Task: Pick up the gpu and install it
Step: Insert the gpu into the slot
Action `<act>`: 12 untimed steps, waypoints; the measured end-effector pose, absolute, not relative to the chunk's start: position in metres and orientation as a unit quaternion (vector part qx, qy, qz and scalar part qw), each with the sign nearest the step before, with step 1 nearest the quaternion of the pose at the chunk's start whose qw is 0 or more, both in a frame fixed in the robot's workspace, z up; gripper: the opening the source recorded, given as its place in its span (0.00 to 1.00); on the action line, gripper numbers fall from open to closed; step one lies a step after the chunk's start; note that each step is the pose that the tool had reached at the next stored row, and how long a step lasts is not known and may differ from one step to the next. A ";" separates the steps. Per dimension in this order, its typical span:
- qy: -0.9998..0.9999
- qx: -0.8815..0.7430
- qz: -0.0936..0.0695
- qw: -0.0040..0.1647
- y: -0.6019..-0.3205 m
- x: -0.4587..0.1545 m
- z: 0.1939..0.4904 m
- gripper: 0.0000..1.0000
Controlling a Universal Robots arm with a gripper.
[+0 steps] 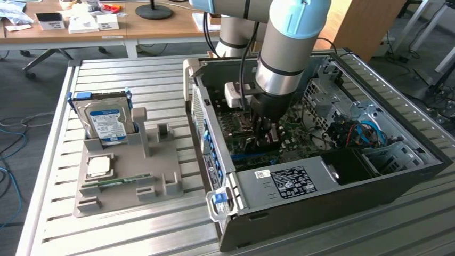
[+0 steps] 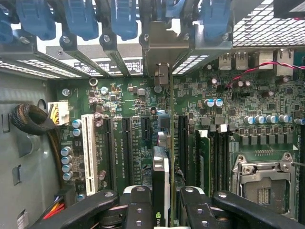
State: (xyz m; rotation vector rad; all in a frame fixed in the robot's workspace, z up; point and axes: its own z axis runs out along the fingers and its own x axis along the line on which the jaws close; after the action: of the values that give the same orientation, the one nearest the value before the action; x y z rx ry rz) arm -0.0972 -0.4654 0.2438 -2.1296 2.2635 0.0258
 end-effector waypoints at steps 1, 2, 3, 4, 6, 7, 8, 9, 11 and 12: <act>0.728 -0.685 0.008 0.017 -0.465 -0.097 0.244 0.27; 0.728 -0.685 0.008 0.017 -0.465 -0.097 0.244 0.27; 0.728 -0.685 0.009 0.017 -0.465 -0.097 0.244 0.27; 0.728 -0.685 0.009 0.017 -0.465 -0.097 0.243 0.27; 0.728 -0.685 0.009 0.017 -0.465 -0.097 0.243 0.27; 0.728 -0.685 0.009 0.017 -0.465 -0.097 0.243 0.27; 0.728 -0.685 0.009 0.017 -0.465 -0.097 0.242 0.27; 0.728 -0.685 0.009 0.017 -0.465 -0.097 0.242 0.27; 0.728 -0.685 0.009 0.017 -0.465 -0.097 0.241 0.27; 0.728 -0.685 0.009 0.017 -0.465 -0.097 0.241 0.27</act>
State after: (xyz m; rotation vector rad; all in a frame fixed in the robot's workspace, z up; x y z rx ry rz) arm -0.0973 -0.4654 0.2412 -2.1289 2.2631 0.0270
